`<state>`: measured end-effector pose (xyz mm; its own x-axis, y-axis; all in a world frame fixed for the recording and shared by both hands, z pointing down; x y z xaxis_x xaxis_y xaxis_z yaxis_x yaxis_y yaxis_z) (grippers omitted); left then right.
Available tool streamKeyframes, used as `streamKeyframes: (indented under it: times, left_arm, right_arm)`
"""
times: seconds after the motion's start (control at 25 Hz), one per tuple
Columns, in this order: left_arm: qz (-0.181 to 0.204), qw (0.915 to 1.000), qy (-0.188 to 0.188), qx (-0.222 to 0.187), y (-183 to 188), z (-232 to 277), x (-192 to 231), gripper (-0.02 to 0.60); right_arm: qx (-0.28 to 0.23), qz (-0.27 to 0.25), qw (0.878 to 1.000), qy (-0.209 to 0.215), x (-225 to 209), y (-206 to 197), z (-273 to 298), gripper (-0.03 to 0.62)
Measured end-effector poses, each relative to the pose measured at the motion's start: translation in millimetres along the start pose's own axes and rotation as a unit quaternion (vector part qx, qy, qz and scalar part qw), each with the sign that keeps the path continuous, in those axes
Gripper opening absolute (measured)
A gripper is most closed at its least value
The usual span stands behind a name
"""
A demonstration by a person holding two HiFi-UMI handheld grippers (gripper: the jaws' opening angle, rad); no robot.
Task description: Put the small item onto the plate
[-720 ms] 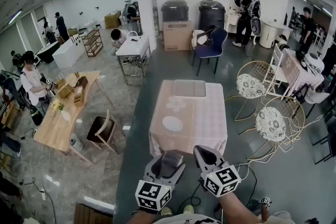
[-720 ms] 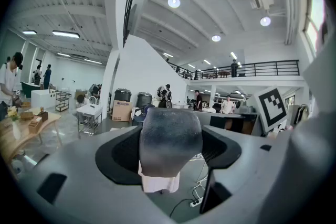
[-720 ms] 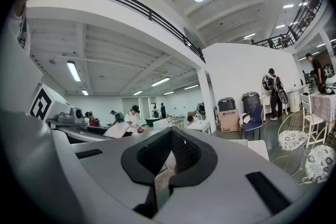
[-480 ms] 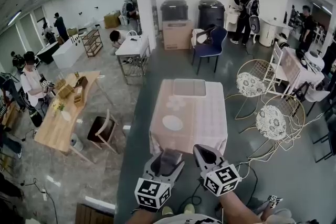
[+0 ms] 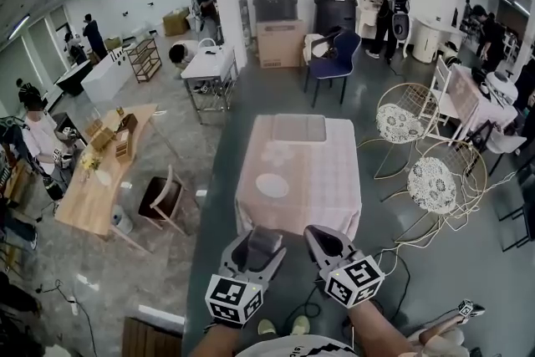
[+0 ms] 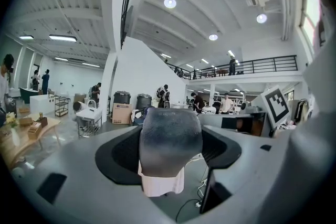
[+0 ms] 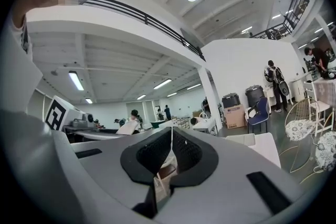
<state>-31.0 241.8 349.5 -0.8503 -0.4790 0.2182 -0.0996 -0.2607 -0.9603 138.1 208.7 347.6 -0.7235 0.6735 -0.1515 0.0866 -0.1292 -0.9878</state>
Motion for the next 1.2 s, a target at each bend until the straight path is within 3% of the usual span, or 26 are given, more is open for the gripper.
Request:
streamKeyframes:
  times: [0.6,0.96,1.2]
  left_arm:
    - [-0.006,0.9993,0.032,0.021,-4,18,16,0.316]
    - [0.001,0.9995,0.017,0.028,7,58,59,0.316]
    - [0.012,0.9991,-0.013,0.038,17,93,108,0.316]
  right_arm:
    - [0.002,0.023,1.000,0.004,-26,-7,8,0.015]
    - [0.007,0.018,1.000,-0.015,-41,-6,55,0.015]
    - [0.005,0.015,0.999,-0.042,-53,0,106,0.015]
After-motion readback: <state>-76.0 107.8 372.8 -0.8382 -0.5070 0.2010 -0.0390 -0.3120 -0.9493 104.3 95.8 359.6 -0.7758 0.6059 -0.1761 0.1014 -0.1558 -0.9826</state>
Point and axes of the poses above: the fingertips, and each gripper's own axes: z forward along the fingers, x to its left, y out of its top, the point moved 7 cm from there along -z, backward along the fingers, and after that the axes turned 4 degrees about -z, right-handed, at the moved point
